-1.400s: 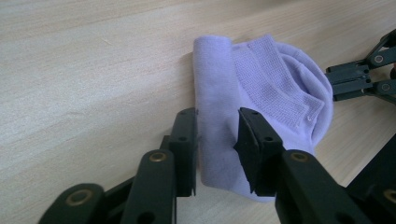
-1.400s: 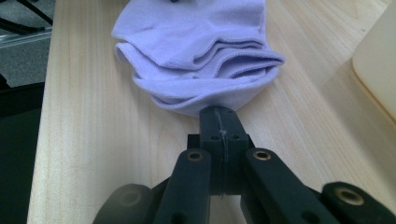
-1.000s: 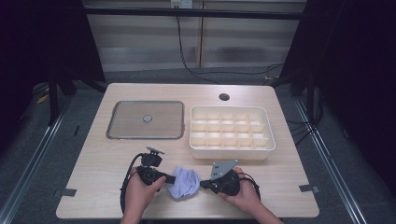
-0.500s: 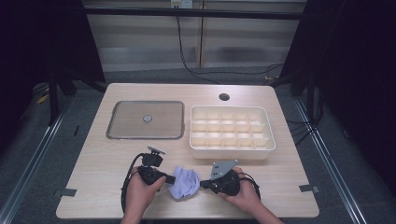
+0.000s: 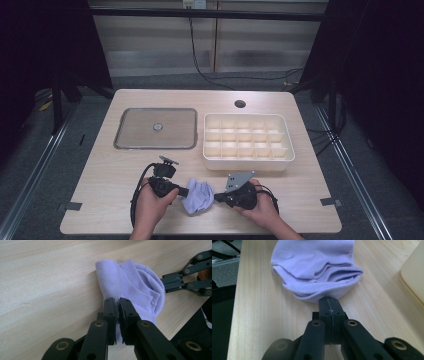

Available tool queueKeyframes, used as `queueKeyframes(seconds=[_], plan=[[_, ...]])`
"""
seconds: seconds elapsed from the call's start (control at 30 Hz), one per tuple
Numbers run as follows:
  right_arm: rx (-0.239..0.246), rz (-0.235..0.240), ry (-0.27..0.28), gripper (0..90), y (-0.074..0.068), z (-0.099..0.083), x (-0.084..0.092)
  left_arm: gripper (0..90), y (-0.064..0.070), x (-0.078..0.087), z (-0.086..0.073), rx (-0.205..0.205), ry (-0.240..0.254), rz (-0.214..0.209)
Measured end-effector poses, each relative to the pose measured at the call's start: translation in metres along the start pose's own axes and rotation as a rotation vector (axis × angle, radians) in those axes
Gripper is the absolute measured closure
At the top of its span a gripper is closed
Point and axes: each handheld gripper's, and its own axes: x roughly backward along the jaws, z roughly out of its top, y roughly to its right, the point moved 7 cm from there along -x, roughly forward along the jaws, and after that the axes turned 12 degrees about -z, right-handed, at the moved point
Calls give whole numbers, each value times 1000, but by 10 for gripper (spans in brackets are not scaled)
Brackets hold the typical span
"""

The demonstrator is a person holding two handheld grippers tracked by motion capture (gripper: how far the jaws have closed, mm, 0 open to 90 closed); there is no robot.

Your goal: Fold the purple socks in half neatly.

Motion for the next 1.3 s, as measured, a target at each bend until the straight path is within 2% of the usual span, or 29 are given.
queueKeyframes(seconds=[0.1,0.53,0.6,0.63,0.67,0.7,0.83,0.87,0.9,1.1,1.13,1.27,1.3], plan=[[-1,0,0,900,0,0,0,846,2,1,0,-15,-9,-8],[-5,0,0,900,0,0,0,853,9,0,3,-13,6,-11],[-3,1,0,900,0,0,0,854,10,1,3,-33,-11,-15],[-5,1,-1,900,0,0,0,855,10,1,3,-33,-11,-15],[-3,2,0,900,0,0,0,855,12,0,5,-10,17,-18],[-3,2,0,900,0,0,0,855,12,1,4,-30,-2,-15],[-1,-2,-1,900,0,0,0,855,16,1,6,-41,0,-21],[0,-2,-1,900,0,0,0,856,19,0,7,-26,16,-23],[0,-2,-1,900,0,0,0,856,18,1,7,-51,-7,-22],[2,-2,-1,900,0,0,0,858,23,-1,10,-40,15,-18],[2,-1,0,900,0,0,0,857,22,0,10,-57,-3,-17],[3,-2,-3,900,0,0,0,858,25,-4,11,-49,9,-17],[3,-2,-3,900,0,0,0,858,24,-3,10,-65,-9,-17]])
